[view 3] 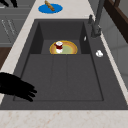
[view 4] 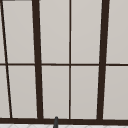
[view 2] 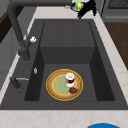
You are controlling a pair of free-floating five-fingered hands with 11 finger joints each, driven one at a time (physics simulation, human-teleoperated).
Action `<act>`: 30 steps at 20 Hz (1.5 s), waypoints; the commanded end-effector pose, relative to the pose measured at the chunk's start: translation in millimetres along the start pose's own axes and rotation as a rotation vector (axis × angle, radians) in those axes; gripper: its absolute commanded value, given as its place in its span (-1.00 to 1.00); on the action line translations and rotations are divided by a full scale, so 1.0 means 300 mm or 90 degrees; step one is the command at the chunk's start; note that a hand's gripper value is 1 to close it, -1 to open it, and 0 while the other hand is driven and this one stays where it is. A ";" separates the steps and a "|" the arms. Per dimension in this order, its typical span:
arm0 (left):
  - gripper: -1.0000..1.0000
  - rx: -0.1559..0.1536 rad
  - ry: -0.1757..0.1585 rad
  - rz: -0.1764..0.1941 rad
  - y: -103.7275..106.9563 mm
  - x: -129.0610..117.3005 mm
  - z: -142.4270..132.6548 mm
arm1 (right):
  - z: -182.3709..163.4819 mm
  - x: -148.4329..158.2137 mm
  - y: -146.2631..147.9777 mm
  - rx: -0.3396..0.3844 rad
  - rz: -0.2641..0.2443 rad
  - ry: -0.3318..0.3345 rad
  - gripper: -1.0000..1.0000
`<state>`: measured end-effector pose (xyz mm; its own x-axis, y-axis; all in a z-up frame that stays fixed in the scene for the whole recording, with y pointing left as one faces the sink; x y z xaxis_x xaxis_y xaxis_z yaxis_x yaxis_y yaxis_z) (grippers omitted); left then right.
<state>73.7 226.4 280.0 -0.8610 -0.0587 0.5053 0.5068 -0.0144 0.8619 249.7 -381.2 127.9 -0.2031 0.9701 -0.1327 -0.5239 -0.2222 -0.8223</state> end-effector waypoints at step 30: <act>0.00 0.000 0.000 0.000 0.000 0.000 0.000 | 0.166 0.513 -0.058 -0.055 -0.101 -0.023 -1.00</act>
<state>73.7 226.4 280.0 -0.8610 -0.0587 0.5053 0.5068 -0.0144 0.8619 198.8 -242.0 152.9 -0.1972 0.9785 -0.0610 -0.4940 -0.1529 -0.8559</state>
